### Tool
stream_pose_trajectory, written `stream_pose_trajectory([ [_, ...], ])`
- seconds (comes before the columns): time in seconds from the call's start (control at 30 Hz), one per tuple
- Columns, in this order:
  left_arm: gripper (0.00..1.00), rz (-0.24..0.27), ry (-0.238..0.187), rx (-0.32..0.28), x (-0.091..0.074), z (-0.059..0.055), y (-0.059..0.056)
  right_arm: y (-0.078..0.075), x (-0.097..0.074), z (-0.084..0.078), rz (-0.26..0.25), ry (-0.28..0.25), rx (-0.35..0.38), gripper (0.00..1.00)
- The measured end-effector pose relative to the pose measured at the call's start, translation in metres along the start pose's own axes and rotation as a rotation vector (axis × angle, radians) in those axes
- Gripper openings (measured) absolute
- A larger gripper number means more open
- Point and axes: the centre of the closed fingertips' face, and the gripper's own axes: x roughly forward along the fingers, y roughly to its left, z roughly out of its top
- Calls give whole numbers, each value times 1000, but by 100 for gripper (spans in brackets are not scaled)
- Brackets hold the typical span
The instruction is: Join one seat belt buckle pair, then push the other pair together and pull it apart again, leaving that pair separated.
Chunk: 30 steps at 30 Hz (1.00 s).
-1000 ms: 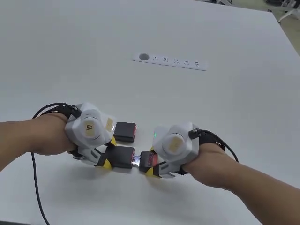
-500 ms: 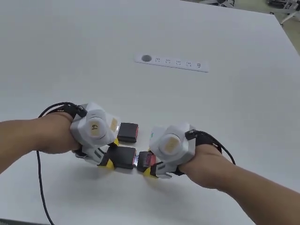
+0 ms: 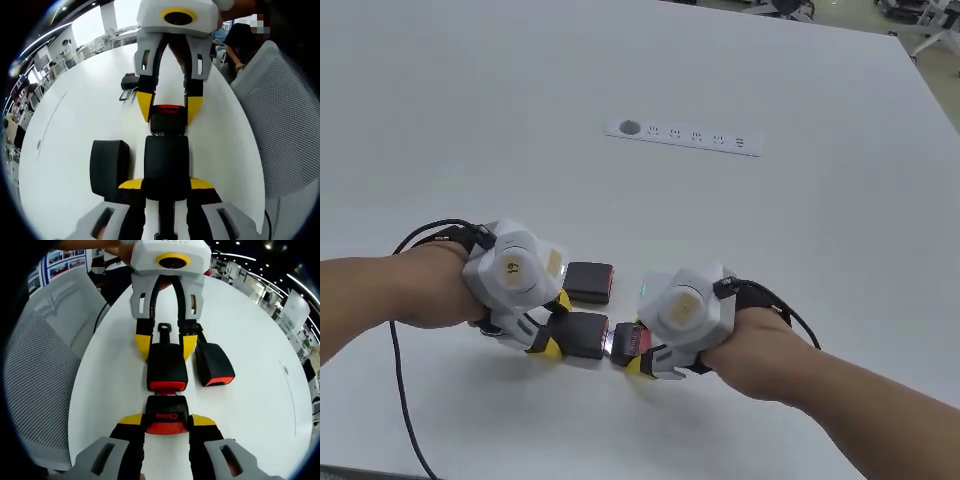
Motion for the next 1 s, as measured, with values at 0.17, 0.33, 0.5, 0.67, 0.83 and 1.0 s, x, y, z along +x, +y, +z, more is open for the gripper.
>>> stream_pose_trajectory([
  [0.17, 31, 4, 2, 4, 0, 0, 1, -1, 0, -2, -4, 7, -2, 29],
  [0.33, 31, 9, -6, -2, -1, -1, 0, -1, -1, -1, -2, 12, 3, 30],
  [0.5, 31, 14, -5, -2, -1, -1, 0, -3, 0, -3, 2, 12, 7, 30],
  [0.67, 31, 15, -6, -7, 0, -2, 2, -2, 0, -1, 0, 16, 13, 30],
  [0.83, 31, 0, 8, -11, 0, -2, 2, -3, 0, 0, -5, 30, 17, 30],
  [1.0, 31, -3, -1, -7, 0, -3, 3, -4, 1, -2, -5, 31, 12, 30],
])
